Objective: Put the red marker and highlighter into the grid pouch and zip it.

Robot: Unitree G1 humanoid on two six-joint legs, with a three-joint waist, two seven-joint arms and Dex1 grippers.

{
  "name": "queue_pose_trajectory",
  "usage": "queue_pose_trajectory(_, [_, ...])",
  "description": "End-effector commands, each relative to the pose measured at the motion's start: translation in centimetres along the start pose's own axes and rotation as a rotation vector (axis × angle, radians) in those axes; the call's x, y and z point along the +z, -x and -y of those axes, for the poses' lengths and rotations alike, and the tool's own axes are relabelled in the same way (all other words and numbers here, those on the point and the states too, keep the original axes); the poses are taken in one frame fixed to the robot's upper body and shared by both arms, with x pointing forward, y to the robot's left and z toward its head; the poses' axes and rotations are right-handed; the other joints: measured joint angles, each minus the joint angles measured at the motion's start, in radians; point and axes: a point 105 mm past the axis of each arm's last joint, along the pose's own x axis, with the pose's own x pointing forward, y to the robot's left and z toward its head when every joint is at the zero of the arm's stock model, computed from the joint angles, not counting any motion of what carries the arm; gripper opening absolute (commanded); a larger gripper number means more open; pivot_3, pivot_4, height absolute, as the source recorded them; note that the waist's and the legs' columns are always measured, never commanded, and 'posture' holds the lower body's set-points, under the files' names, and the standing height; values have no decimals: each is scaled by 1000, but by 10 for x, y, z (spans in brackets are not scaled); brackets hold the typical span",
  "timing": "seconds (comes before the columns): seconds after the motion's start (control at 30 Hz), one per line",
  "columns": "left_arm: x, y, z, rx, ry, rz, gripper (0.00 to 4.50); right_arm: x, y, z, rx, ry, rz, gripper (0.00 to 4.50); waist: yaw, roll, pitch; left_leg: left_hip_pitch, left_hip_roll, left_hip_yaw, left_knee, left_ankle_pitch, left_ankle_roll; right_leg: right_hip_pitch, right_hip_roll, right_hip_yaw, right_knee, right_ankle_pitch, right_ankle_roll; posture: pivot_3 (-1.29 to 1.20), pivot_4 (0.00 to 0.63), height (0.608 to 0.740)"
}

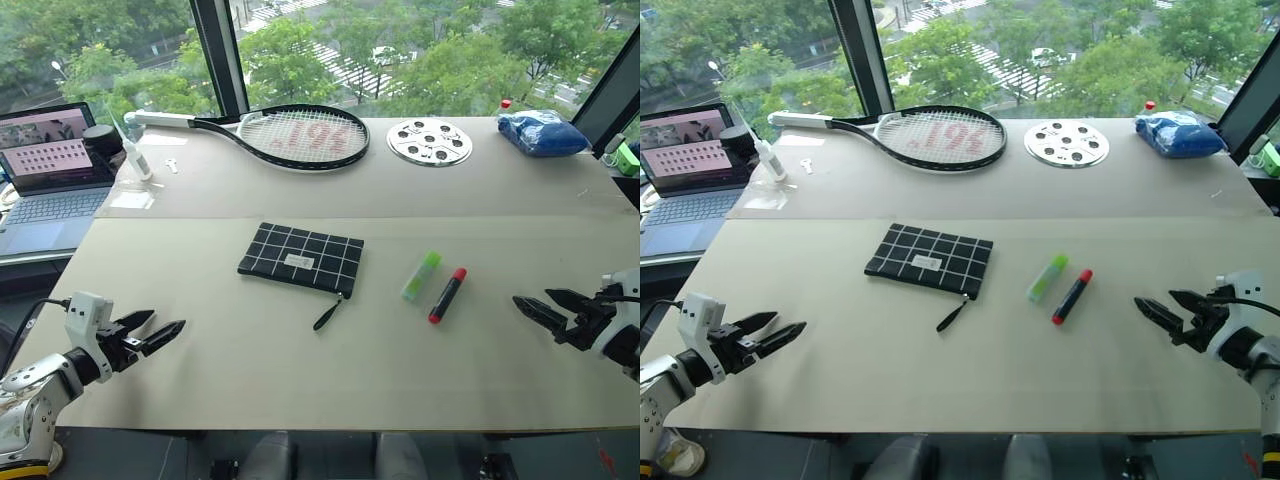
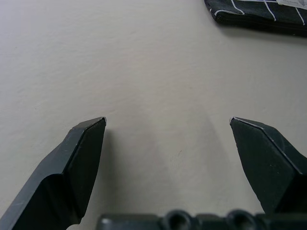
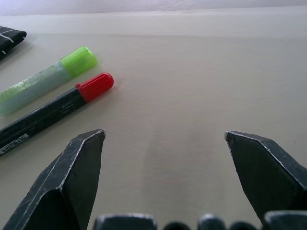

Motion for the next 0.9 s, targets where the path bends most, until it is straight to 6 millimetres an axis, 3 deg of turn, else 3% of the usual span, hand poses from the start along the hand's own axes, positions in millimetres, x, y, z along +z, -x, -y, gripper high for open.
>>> queue_pose_trajectory(0.03, [14, 1, 6, -26, -17, 58, 4500, 19, 0, -1, 1, 59, 35, 4431, 0, 0, 0, 0, 0, 0, 0, 0, 0, 0, 0, 0, 0, 0, 0, 0, 150, 740])
queue_pose_trajectory(0.13, [25, -1, 20, -143, 33, 104, 4500, 29, -4, -1, -14, 52, 71, 4431, 0, 0, 0, 0, 0, 0, 0, 0, 0, 0, 0, 0, 0, 0, 0, 0, 150, 740])
queue_pose_trajectory(0.2, [28, -4, 13, -112, 32, 108, 4500, 37, -5, 1, -24, 31, 103, 4431, 0, 0, 0, 0, 0, 0, 0, 0, 0, 0, 0, 0, 0, 0, 0, 0, 150, 740])
queue_pose_trajectory(0.3, [32, -12, 11, -94, -99, 83, 4500, 59, -7, -8, 27, -11, 167, 3673, 0, 0, 0, 0, 0, 0, 0, 0, 0, 0, 0, 0, 0, 0, 0, 0, 150, 740])
queue_pose_trajectory(0.4, [37, -18, 17, -126, -251, 45, 4500, 85, -16, -44, 202, 1, 215, 2608, -1, 0, 0, 0, 0, 0, 0, 0, 0, 0, 0, 0, 0, 0, 0, 0, 150, 740])
queue_pose_trajectory(0.43, [38, -19, 19, -134, -284, 37, 4500, 89, -18, -52, 239, 3, 219, 2420, -4, 0, 0, 0, 0, 0, 0, 0, 0, -1, 0, 0, 0, 0, 0, 0, 150, 740])
queue_pose_trajectory(0.53, [38, -22, 20, -145, -344, 16, 4500, 96, -29, -88, 378, 22, 211, 1258, -4, 0, 0, -1, 0, 0, 0, 0, 0, -1, 0, 0, 0, 0, 0, 0, 150, 740])
queue_pose_trajectory(0.67, [30, -28, 23, -172, -419, -38, 4500, 90, -54, -169, 671, 63, 169, 49, -7, -1, 0, -1, 3, 0, 0, 0, 0, -1, 3, 0, 0, 0, -1, 0, 150, 740])
queue_pose_trajectory(0.9, [45, -54, 28, -221, -590, -19, 4500, 77, -110, -218, 728, 257, 128, 49, 5, -3, 1, -1, 3, 0, 0, 1, -2, -3, 4, 0, 0, 1, -1, 0, 150, 740])
